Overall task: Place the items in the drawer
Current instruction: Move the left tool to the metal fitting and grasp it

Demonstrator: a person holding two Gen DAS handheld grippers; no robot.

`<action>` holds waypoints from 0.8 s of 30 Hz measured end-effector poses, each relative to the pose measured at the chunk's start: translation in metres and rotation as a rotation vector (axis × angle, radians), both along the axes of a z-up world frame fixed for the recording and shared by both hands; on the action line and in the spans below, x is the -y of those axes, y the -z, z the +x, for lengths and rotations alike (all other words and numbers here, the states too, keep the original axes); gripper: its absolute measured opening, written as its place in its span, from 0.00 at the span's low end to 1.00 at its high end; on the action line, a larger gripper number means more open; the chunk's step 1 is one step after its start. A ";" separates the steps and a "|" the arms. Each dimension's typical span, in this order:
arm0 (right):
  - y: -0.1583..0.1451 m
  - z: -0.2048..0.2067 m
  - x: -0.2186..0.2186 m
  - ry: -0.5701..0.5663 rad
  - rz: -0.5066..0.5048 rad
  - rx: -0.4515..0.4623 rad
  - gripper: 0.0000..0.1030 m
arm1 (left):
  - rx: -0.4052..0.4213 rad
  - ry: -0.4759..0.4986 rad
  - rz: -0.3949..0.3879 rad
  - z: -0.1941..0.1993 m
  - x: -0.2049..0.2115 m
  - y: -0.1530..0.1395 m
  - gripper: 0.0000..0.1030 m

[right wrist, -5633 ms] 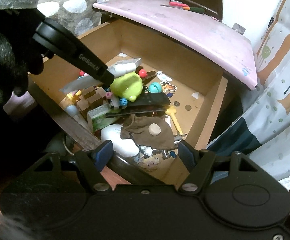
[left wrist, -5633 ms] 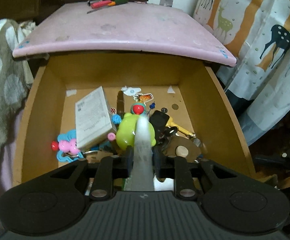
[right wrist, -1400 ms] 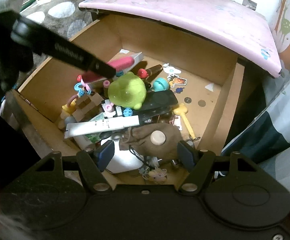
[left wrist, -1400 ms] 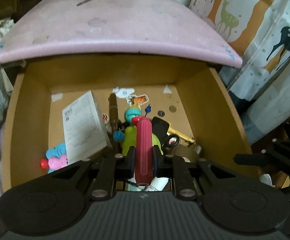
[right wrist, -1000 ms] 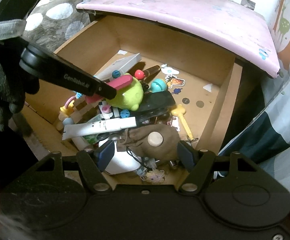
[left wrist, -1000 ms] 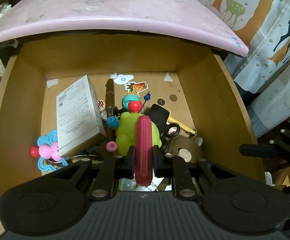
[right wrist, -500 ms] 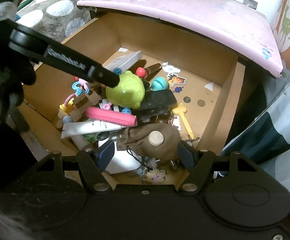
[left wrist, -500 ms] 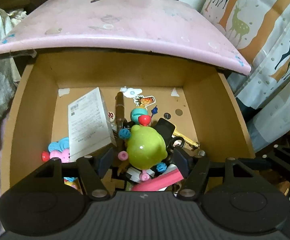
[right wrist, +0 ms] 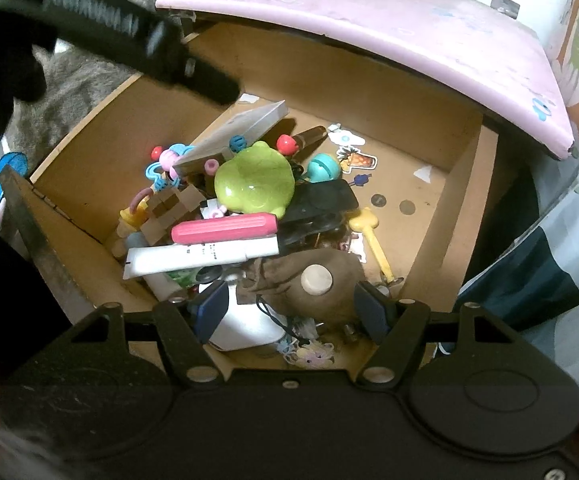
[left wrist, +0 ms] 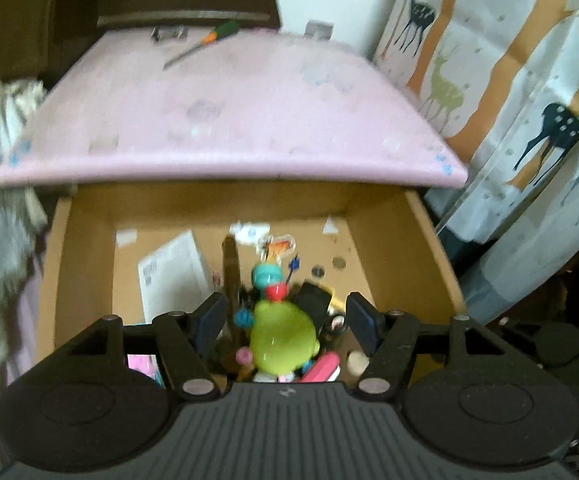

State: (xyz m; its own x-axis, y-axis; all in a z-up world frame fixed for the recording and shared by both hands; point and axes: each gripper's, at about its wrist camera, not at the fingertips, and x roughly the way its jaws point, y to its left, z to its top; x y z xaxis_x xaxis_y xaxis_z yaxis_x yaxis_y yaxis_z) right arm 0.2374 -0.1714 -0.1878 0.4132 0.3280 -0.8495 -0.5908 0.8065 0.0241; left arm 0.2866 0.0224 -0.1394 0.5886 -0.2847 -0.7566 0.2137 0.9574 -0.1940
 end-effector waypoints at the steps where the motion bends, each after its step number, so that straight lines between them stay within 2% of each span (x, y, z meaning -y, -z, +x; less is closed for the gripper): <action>1: 0.000 0.000 0.000 -0.001 0.000 -0.001 0.68 | 0.016 0.016 0.009 0.003 0.001 -0.006 0.63; 8: 0.003 0.003 -0.002 -0.004 0.002 -0.009 0.68 | 0.110 0.035 0.058 0.037 -0.004 -0.034 0.63; 13: 0.006 0.006 -0.002 0.000 0.002 -0.022 0.68 | 0.129 -0.013 0.070 0.082 -0.022 -0.037 0.63; 18: 0.009 0.011 -0.003 0.003 -0.004 -0.029 0.68 | 0.166 -0.023 0.116 0.123 -0.031 -0.039 0.63; 24: 0.014 0.017 -0.004 0.007 -0.011 -0.041 0.68 | 0.215 -0.056 0.123 0.176 -0.042 -0.038 0.63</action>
State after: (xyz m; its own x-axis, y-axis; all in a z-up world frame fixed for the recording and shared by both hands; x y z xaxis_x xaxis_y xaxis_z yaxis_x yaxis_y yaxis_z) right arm 0.2547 -0.1676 -0.2019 0.3802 0.3158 -0.8693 -0.5838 0.8110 0.0392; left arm 0.4627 0.0646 -0.1015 0.7523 -0.1605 -0.6390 0.1833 0.9826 -0.0310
